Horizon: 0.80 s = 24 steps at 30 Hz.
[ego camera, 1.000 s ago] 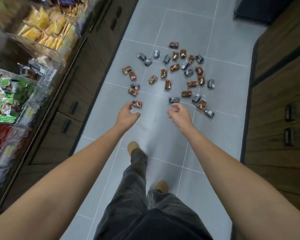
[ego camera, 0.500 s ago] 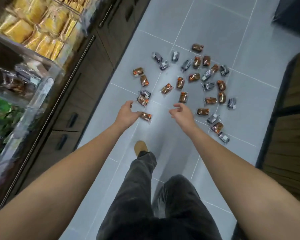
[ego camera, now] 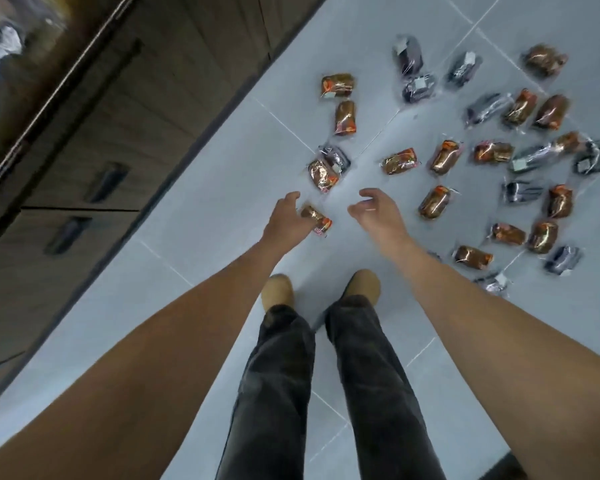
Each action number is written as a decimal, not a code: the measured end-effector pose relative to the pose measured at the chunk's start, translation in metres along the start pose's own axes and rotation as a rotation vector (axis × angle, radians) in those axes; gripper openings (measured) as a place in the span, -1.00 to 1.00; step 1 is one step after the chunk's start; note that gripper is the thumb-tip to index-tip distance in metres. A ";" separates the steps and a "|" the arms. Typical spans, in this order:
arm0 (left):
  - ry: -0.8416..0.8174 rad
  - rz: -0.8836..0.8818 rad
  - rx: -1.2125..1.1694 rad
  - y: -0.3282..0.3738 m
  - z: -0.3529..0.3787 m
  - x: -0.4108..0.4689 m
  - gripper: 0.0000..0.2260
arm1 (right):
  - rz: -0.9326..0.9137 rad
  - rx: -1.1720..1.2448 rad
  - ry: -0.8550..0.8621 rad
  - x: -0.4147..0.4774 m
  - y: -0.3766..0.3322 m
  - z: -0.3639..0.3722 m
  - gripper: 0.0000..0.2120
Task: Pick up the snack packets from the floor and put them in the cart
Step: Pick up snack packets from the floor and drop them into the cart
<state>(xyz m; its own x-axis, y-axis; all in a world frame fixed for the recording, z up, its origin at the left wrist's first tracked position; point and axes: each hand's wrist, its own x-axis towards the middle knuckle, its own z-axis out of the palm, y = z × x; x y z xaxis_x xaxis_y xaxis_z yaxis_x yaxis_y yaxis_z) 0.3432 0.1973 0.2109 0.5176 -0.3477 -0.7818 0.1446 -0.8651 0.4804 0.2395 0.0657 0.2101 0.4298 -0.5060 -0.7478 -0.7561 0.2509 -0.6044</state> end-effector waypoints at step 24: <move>-0.076 0.541 0.831 -0.183 0.143 0.294 -0.33 | -0.430 -0.555 0.001 0.337 0.158 0.119 -0.31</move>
<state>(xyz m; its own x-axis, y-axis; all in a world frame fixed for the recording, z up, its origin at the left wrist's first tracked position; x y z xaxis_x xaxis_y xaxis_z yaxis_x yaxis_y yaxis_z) 0.3483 0.2011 -0.1638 0.2798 -0.7671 -0.5773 -0.7469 -0.5517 0.3712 0.3238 0.0326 -0.1700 0.7469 -0.4668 -0.4734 -0.6595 -0.4299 -0.6167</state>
